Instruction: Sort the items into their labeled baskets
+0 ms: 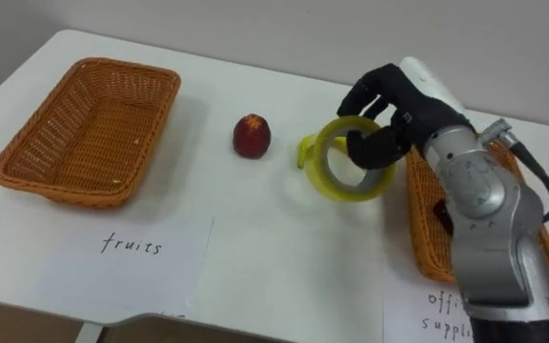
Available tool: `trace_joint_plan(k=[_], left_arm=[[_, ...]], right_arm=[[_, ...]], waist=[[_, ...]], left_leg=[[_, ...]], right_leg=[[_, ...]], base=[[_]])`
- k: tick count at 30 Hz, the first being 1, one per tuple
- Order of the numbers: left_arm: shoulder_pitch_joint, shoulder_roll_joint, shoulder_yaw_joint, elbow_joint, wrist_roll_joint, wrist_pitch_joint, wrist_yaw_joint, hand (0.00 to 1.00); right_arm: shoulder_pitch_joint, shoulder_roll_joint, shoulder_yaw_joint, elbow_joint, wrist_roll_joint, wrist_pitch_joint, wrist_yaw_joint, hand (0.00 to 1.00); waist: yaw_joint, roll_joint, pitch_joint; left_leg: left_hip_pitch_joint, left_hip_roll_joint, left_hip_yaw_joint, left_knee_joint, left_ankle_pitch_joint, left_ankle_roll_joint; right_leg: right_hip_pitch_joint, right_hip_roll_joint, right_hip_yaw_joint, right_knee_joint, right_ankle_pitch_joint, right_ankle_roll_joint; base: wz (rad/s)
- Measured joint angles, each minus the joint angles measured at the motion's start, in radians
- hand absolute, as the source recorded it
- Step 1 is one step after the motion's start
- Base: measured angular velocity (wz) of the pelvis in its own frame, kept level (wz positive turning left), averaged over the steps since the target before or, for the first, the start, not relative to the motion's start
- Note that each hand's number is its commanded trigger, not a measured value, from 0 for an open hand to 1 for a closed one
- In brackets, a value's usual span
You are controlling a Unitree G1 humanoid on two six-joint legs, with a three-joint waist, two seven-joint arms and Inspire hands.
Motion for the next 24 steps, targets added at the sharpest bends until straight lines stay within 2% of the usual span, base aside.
trace_joint_plan(k=[9, 15, 24], left_arm=[[0.001, 0.002, 0.042, -0.020, -0.001, -0.005, 0.001, 0.00], [0.011, 0.002, 0.044, -0.070, 0.001, -0.005, 0.001, 0.00], [0.024, 0.002, 0.049, -0.086, 0.003, -0.007, -0.011, 0.00]], right_arm=[[0.003, -0.098, -0.048, 0.026, 0.094, -0.002, -0.065, 1.00], [0.016, -0.100, -0.071, 0.032, 0.087, -0.003, -0.078, 1.00], [0.073, -0.110, -0.118, 0.044, 0.064, -0.014, -0.095, 1.00]], waist=[[-0.014, -0.007, 0.0003], [-0.024, -0.011, -0.0027], [-0.031, -0.003, -0.0029]], left_leg=[[0.003, 0.003, 0.010, -0.002, 0.000, 0.000], [0.008, 0.005, 0.019, -0.001, -0.001, -0.001], [0.011, 0.007, 0.025, 0.001, -0.002, -0.002]], right_leg=[[-0.002, 0.004, 0.010, -0.001, 0.000, 0.000], [-0.002, 0.007, 0.025, 0.001, 0.000, 0.000], [-0.002, 0.008, 0.030, 0.002, 0.000, -0.001]], base=[[-0.03], [-0.04], [-0.01]])
